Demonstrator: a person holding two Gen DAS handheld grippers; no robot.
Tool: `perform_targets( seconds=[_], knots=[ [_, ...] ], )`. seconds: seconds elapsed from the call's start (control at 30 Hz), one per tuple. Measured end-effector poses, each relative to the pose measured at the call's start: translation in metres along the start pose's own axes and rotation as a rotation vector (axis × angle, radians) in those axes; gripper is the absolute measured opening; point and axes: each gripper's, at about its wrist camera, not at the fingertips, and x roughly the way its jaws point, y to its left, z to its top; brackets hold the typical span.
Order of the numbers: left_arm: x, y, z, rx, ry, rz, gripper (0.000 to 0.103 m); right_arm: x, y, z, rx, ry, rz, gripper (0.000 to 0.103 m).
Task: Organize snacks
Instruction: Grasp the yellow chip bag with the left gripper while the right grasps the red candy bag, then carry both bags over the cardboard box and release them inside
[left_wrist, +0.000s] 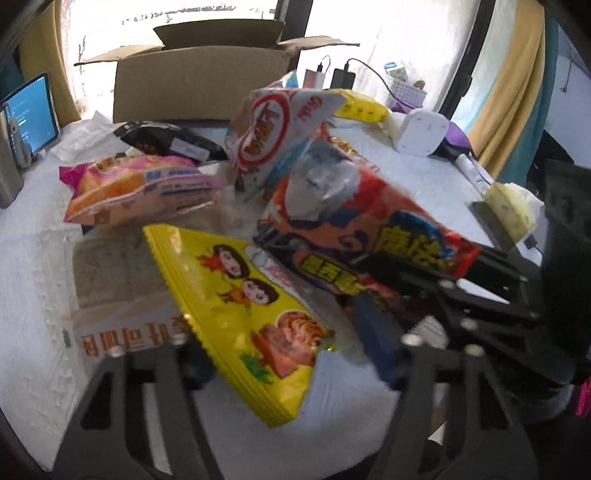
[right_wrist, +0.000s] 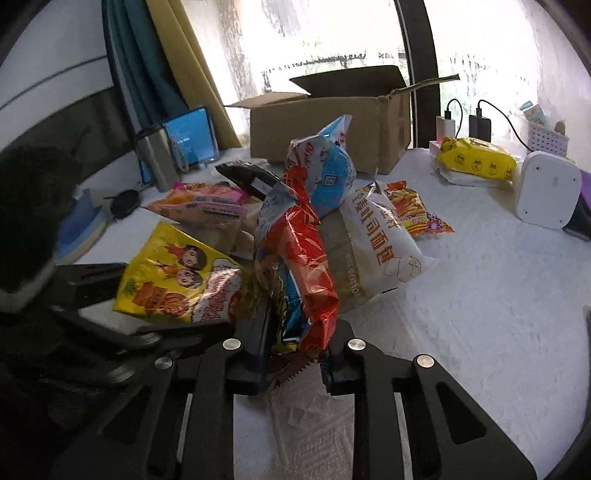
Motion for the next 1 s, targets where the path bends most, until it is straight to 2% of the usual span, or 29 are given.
perform_targets(
  seconds=[0.03, 0.1, 0.13, 0.23, 0.4, 0.63, 1.0],
  knots=[
    [0.001, 0.000, 0.000, 0.003, 0.002, 0.007, 0.050, -0.004, 0.000, -0.001, -0.002, -0.009, 0.003, 0.023],
    [0.001, 0.000, 0.001, 0.009, 0.002, 0.007, 0.045, -0.012, -0.001, 0.000, 0.005, -0.023, 0.005, 0.023],
    [0.001, -0.001, 0.002, 0.010, 0.002, 0.007, 0.038, -0.016, -0.001, 0.000, 0.006, -0.029, 0.005, 0.022],
    [-0.001, -0.005, 0.003, 0.020, -0.004, -0.001, 0.029, -0.031, -0.001, 0.002, 0.003, -0.053, -0.007, 0.022],
    [-0.020, -0.019, 0.005, 0.070, -0.044, -0.037, 0.027, -0.057, -0.005, 0.010, 0.010, -0.098, -0.026, 0.022],
    [-0.058, -0.031, 0.022, 0.131, -0.145, -0.068, 0.026, -0.083, -0.012, 0.028, 0.024, -0.168, -0.077, 0.022],
    [-0.089, -0.005, 0.059, 0.147, -0.256, -0.057, 0.026, -0.088, -0.021, 0.048, 0.023, -0.196, -0.142, 0.022]
  ],
)
